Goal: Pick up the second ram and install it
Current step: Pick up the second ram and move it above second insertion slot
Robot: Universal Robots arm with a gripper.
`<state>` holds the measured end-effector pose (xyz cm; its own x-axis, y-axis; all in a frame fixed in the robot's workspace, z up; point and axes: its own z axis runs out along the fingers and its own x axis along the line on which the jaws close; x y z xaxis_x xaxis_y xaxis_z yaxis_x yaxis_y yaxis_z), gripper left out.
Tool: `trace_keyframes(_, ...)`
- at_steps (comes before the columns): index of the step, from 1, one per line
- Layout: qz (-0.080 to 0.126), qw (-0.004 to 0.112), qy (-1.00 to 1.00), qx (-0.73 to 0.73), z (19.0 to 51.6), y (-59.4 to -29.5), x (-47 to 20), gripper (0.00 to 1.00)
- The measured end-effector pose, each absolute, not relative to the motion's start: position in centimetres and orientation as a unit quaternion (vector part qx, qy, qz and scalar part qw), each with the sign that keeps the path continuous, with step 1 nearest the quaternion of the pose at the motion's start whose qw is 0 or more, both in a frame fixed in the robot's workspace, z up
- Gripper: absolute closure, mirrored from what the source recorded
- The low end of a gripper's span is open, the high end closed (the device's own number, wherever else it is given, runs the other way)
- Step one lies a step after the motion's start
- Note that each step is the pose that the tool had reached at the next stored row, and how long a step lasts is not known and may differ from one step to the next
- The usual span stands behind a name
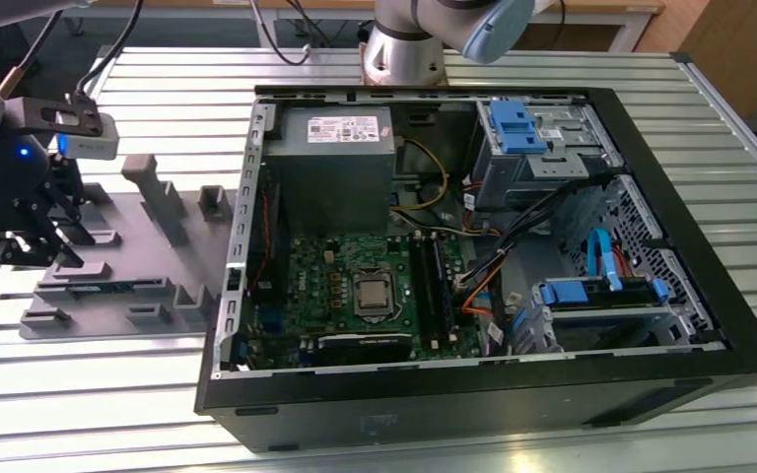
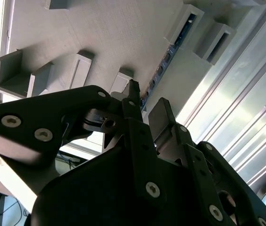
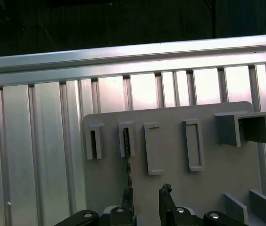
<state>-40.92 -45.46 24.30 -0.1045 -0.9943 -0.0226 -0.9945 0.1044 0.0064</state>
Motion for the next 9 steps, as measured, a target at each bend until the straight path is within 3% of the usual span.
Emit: trace_keyframes(9,0.004,0.002,0.737,-0.675,24.01,-45.51,-40.93,0.64)
